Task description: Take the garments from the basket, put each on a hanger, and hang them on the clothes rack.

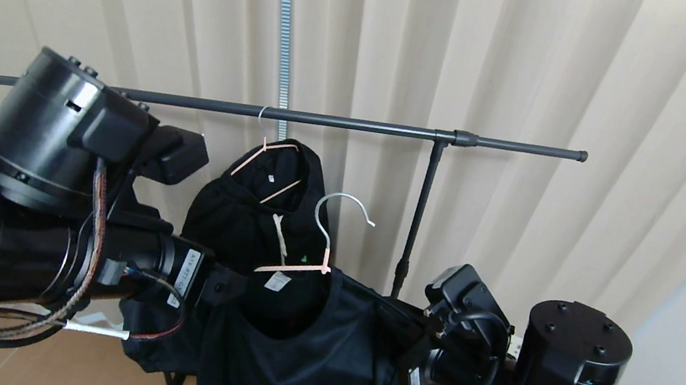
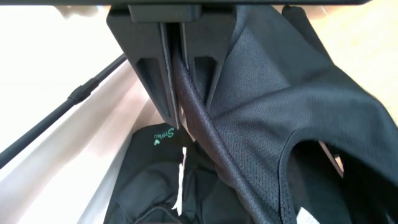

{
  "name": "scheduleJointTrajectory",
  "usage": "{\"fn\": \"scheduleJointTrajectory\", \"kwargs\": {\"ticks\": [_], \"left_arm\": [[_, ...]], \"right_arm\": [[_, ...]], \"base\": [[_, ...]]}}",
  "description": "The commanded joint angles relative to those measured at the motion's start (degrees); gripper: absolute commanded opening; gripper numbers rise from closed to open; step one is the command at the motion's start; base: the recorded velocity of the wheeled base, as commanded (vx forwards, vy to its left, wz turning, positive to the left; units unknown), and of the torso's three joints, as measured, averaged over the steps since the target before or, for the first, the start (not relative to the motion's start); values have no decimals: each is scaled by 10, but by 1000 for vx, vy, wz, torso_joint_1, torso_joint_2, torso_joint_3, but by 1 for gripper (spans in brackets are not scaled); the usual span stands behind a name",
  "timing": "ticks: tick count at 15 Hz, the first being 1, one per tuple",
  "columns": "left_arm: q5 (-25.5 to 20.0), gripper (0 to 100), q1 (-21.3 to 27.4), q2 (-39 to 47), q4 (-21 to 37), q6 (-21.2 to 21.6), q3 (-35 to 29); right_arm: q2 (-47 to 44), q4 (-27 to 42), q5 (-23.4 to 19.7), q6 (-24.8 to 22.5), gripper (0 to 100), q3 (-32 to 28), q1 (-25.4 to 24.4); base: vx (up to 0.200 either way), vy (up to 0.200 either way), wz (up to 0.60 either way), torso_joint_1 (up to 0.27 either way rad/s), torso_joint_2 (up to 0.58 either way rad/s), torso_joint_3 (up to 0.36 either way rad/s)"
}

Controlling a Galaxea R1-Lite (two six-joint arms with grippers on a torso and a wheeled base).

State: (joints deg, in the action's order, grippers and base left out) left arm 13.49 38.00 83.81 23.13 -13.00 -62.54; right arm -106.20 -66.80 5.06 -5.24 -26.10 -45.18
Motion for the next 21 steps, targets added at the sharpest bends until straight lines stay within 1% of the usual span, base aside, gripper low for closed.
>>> {"fn": "scheduleJointTrajectory", "kwargs": {"ticks": [1,2,4,5,6,7,8,9,10,11,12,13,14,15,17,18,19,20,21], "left_arm": [[-73,100,1,33,99,-55,-132],[-93,100,-1,36,120,-55,-152],[-95,100,2,48,130,-56,-152],[-95,100,6,46,141,-55,-176],[-97,100,10,49,169,-59,-191],[-97,100,18,51,186,-70,-193],[-103,100,22,46,187,-85,-216],[-124,100,22,43,193,-90,-225],[-171,100,19,44,206,-105,-201],[-170,100,16,41,209,-104,-216],[-175,100,2,43,217,-111,-239],[-174,100,-6,44,222,-140,-234],[-167,100,-6,45,219,-171,-218],[-160,100,-6,42,206,-188,-204],[-124,100,-7,21,147,-239,-163],[-108,100,-6,21,133,-248,-150],[-56,100,-2,20,106,-253,-115],[-37,100,4,16,93,-259,-104],[-38,100,10,6,91,-259,-100]], "right_arm": [[7,0,0,0,0,0,0],[12,0,0,0,0,1,0],[14,0,0,0,0,1,0],[16,0,0,0,0,1,0],[16,0,0,0,0,0,0],[15,0,1,0,0,1,0],[15,0,1,-1,0,1,0],[15,0,1,0,0,2,0],[13,0,1,-1,0,2,0],[12,0,1,-1,0,3,0],[12,0,1,-1,0,3,0],[13,0,1,-1,0,3,0],[14,0,1,-1,0,3,0],[14,0,1,-1,0,3,0],[14,0,1,-1,0,2,0],[13,0,1,-1,0,2,0],[12,0,1,-1,0,2,0],[12,0,1,-1,0,2,0],[12,0,1,-1,0,2,0]], "base": [[0,0,0,0,0,0],[0,0,0,0,0,0],[0,0,0,0,0,0],[0,0,0,0,0,0],[0,0,0,0,0,0],[0,0,0,0,0,0],[0,0,0,0,0,0],[0,0,0,0,0,0],[0,0,0,0,0,0],[0,0,0,0,0,0],[0,0,0,0,0,0],[0,0,0,0,0,0],[0,0,0,0,0,0],[0,0,0,0,0,0],[0,0,0,0,0,0],[0,0,0,0,0,0],[0,0,0,0,0,0],[0,0,0,0,0,0],[0,0,0,0,0,0]]}}
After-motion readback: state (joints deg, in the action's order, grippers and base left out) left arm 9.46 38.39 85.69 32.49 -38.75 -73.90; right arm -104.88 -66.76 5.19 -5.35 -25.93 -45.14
